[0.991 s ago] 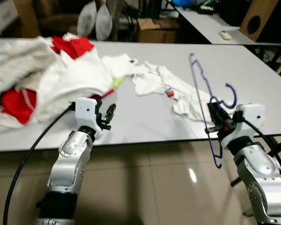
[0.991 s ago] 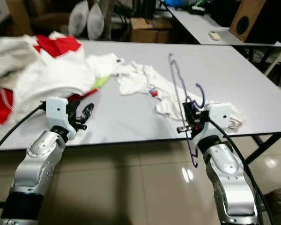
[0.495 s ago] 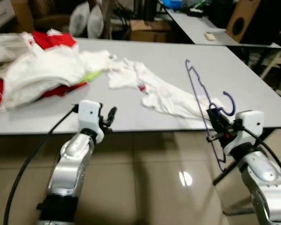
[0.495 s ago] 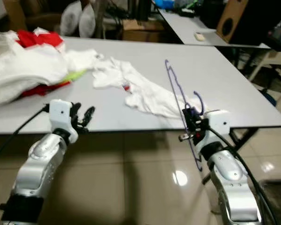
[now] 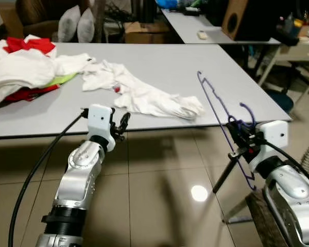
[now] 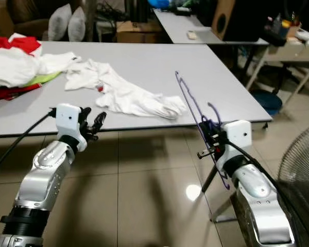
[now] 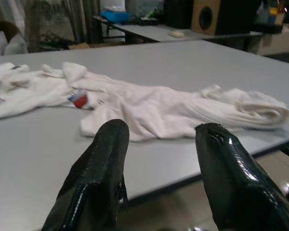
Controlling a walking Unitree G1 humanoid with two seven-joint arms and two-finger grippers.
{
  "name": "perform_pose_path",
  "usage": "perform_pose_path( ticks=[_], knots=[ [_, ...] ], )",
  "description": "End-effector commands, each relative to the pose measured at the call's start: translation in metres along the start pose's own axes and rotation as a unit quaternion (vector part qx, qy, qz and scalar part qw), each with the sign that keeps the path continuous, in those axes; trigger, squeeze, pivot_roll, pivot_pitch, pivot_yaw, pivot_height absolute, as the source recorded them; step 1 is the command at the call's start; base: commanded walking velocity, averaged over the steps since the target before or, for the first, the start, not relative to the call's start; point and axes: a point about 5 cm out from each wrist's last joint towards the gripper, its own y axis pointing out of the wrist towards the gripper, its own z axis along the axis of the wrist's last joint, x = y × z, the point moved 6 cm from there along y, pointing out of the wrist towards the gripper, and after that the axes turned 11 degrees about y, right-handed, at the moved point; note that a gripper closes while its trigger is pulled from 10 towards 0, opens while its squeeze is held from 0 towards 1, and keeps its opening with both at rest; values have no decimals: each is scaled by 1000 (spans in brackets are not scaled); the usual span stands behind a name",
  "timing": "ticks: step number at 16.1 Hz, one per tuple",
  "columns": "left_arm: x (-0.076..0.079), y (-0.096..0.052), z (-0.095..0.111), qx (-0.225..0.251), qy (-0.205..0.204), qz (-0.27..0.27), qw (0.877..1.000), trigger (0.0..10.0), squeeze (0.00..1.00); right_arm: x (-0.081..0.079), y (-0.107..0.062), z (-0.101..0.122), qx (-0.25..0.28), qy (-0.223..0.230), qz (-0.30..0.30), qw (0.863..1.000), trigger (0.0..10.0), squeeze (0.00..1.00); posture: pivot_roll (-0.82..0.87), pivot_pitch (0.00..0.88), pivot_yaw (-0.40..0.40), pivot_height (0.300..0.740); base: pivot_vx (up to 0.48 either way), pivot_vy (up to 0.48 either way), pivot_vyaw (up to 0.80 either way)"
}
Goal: Hang hanger
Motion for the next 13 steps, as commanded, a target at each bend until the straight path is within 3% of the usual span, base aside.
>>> perform_pose_path(
  ticks=[1,5,8,13],
  knots=[
    [2,3,2,0,16,-10,1000,10000,0,-1,2,2,3,2,0,1000,10000,0,-173,0,-19,740,0,0,0],
    [-5,3,-1,-1,-5,0,1000,10000,0,-5,8,0,-3,4,-1,1000,10000,0,-177,0,-17,740,0,0,0],
    [3,6,2,0,0,-25,1000,10000,0,0,13,-1,-8,-21,-18,1000,10000,0,-176,0,-6,740,245,0,0],
    [6,13,4,4,-1,-25,1000,10000,0,-1,17,7,1,-20,-10,1000,10000,0,-191,0,16,740,256,0,0]
  ],
)
